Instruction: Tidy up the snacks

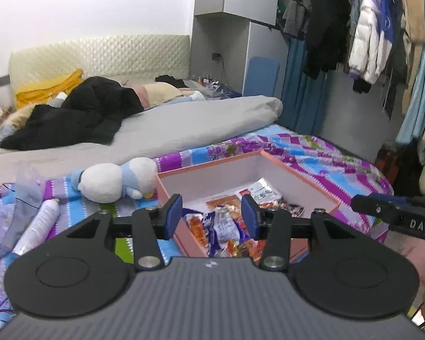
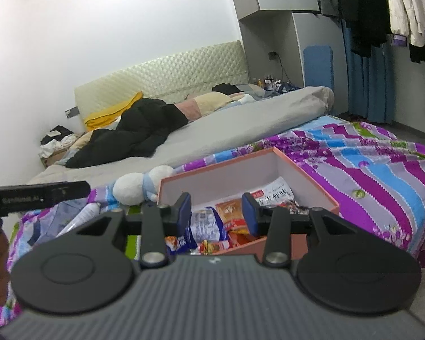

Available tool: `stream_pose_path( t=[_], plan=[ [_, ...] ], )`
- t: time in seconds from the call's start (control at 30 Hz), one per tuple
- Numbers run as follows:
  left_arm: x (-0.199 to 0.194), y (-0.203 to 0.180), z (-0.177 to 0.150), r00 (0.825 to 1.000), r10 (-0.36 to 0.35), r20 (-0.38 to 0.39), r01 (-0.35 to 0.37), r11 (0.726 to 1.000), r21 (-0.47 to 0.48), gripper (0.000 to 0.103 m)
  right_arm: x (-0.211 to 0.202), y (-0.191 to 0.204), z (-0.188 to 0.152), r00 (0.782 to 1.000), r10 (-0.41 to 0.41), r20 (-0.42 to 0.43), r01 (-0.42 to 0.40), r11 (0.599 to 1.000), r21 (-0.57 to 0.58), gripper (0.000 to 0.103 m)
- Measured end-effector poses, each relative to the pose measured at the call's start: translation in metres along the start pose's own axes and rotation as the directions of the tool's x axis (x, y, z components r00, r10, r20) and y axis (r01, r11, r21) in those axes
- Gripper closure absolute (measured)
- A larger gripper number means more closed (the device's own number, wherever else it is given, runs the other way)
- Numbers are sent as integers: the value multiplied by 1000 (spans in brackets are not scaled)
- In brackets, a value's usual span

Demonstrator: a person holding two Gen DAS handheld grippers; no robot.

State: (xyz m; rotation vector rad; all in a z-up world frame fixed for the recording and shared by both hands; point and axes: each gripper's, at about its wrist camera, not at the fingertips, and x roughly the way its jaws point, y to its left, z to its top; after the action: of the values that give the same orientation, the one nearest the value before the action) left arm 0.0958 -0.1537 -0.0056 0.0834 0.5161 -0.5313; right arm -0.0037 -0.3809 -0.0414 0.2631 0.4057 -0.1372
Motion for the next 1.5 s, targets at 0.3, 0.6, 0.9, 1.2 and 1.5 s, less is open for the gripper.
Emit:
stream_pose_path(
  t=[0.3, 0.6, 0.9, 1.2, 1.5],
  plan=[
    [-11, 1, -28, 1000, 6, -28, -7, 999, -49, 51, -6, 0, -23, 999, -14, -46, 14, 1000, 3, 61],
    [-1, 16, -42, 996, 56, -69, -63, 993, -103, 23, 0, -4, -39, 996, -45, -73, 45, 999, -8, 61],
    [-2, 23, -39, 992, 112, -51, -117, 988, -103, 5, 2, -6, -35, 996, -89, -25, 88, 996, -23, 0],
    [-2, 21, -39, 991, 119, -61, -125, 987, -104, 2, 2, -6, -38, 995, -85, -44, 84, 996, -24, 0],
    [-1, 18, -39, 988, 136, -74, -144, 984, -106, 1, 1, -5, -38, 995, -87, -47, 86, 996, -25, 0]
  ],
)
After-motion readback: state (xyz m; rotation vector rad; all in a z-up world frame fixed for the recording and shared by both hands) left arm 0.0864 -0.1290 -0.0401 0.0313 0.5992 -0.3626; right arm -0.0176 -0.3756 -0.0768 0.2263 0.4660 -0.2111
